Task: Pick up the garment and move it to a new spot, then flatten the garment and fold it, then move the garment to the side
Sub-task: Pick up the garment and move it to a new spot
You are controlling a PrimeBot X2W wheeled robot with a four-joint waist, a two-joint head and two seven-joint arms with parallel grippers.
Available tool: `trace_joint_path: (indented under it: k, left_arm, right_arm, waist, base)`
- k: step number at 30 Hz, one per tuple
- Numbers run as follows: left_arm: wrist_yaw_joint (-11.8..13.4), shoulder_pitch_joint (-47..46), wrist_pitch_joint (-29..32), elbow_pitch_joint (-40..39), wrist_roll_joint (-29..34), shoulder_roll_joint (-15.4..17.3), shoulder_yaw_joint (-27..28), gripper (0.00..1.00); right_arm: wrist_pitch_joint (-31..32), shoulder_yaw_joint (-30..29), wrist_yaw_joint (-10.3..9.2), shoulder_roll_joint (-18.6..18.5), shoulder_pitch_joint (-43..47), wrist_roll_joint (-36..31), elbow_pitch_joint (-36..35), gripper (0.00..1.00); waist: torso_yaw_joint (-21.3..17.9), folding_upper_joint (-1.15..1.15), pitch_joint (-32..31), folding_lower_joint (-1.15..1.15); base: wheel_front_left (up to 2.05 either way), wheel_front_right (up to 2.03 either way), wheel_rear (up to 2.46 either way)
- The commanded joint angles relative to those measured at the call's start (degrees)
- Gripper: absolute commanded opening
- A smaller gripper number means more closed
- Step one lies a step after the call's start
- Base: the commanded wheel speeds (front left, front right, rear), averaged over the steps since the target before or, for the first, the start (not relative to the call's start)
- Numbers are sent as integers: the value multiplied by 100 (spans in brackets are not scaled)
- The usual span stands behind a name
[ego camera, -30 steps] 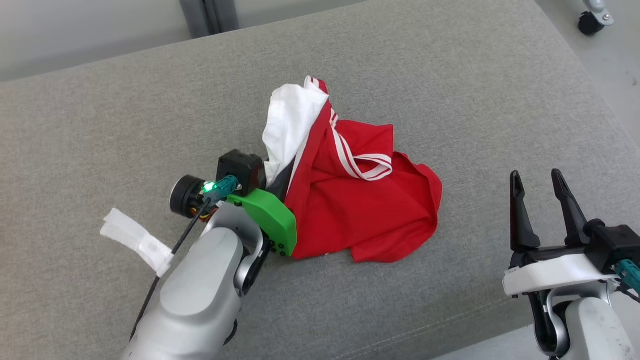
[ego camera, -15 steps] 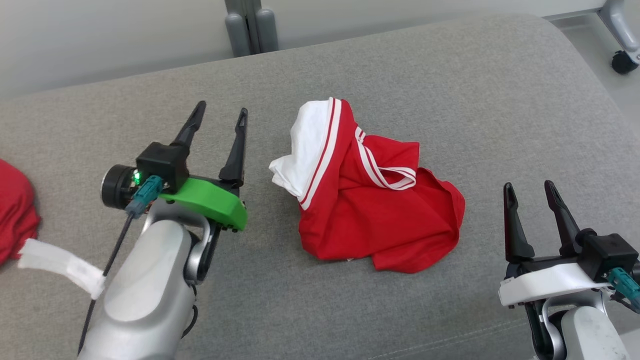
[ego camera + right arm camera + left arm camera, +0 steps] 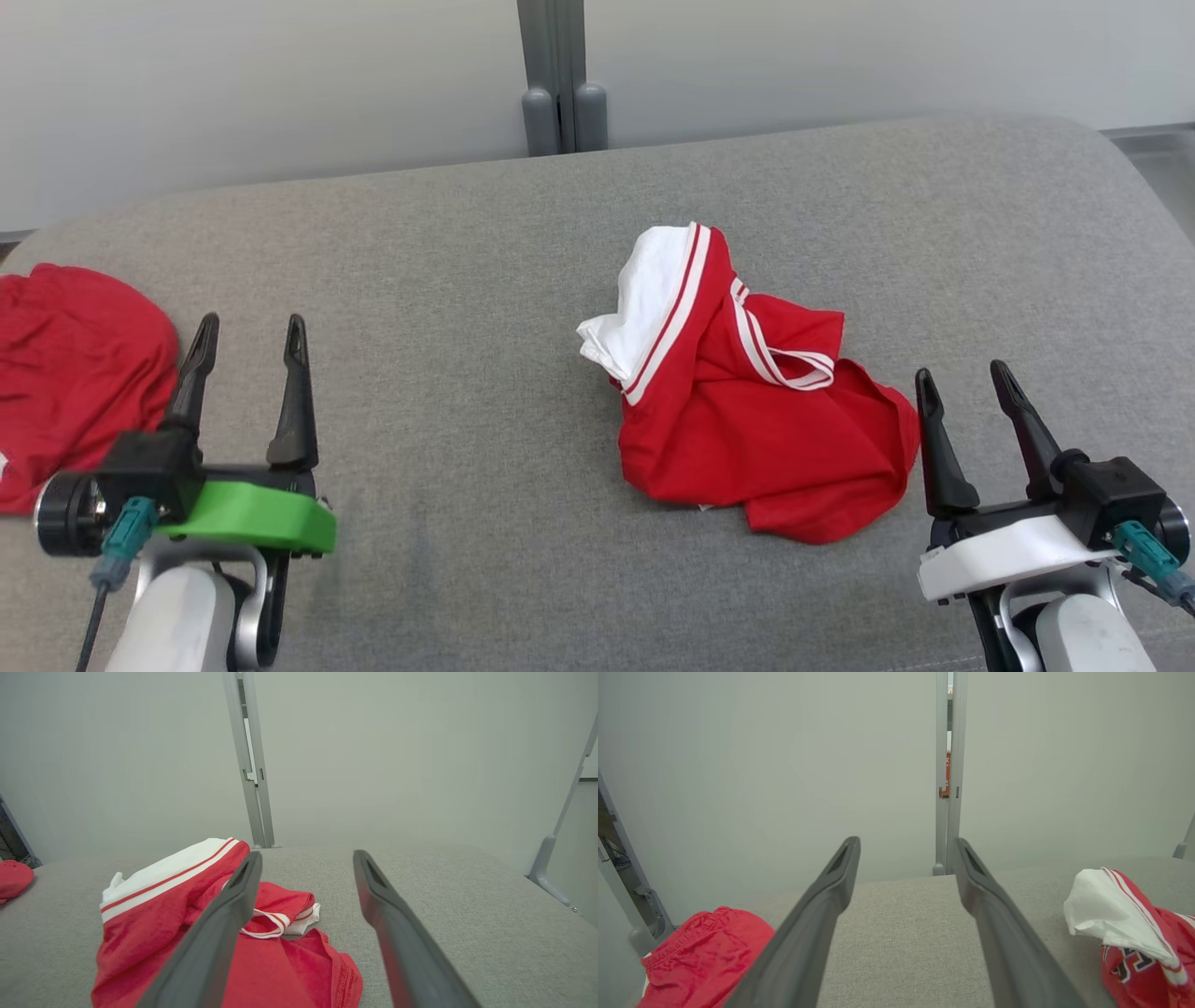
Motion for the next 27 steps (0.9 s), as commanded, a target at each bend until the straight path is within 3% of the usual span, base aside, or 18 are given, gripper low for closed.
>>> trace_joint_path:
  k: [1,15,27]
  left_arm:
    - [10,238,-4,-73,66,49,79,100]
    - [-148,1483,-4,-381,103,-153,721,100]
    - [-480,1638,-5,-256,179,-347,701,100]
  right_arm:
    - [-17,15,-8,-27,64,13,7,100]
    - [149,256,-8,-102,414,63,-141,100]
    - [318,232,-8,-88,663,51,-313,100]
  waist:
    - [122,0,-164,0]
    - [169,0,-370,0]
    - [199,0,-431,0]
  base:
    - [0,0,0]
    - [0,0,0]
    - [0,0,0]
